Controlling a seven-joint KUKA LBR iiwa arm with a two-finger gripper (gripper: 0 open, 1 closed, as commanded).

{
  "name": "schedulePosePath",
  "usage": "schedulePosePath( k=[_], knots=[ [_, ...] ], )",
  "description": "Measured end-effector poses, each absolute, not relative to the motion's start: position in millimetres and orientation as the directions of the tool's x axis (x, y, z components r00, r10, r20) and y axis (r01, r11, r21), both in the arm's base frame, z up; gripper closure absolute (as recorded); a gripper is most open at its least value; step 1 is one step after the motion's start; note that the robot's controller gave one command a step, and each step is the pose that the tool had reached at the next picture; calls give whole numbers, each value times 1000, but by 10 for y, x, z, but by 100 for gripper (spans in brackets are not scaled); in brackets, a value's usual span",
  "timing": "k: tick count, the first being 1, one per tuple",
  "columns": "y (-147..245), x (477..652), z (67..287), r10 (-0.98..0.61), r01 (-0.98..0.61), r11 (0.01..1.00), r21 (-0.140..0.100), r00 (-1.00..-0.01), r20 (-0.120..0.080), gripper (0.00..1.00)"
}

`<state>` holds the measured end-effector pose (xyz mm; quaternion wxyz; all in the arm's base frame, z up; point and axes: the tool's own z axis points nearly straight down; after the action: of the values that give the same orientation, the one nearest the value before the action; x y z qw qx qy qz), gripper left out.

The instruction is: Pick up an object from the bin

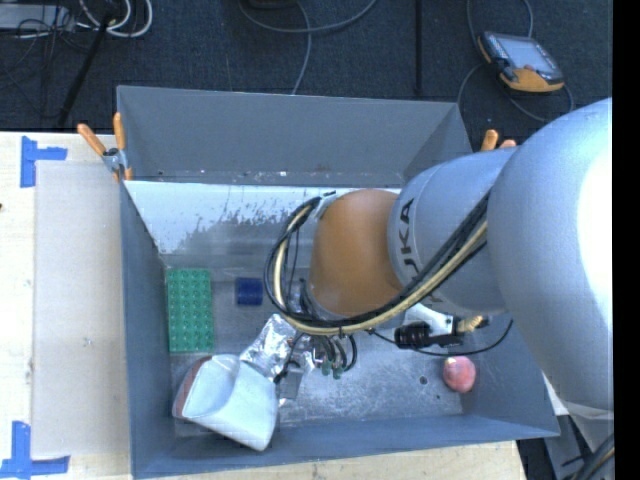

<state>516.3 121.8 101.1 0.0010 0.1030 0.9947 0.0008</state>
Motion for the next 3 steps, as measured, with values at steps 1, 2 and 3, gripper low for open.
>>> schedulePosePath(
  k=[1, 2, 3],
  knots=[
    [1418, 5369, 691, 81, 81, 997, -1, -997, -2, 0],
    [1411, 5371, 685, 84, 84, 996, -1, -996, -1, 0],
    [1409, 5378, 689, 86, 86, 996, 0, -996, -3, 100]
  ],
)
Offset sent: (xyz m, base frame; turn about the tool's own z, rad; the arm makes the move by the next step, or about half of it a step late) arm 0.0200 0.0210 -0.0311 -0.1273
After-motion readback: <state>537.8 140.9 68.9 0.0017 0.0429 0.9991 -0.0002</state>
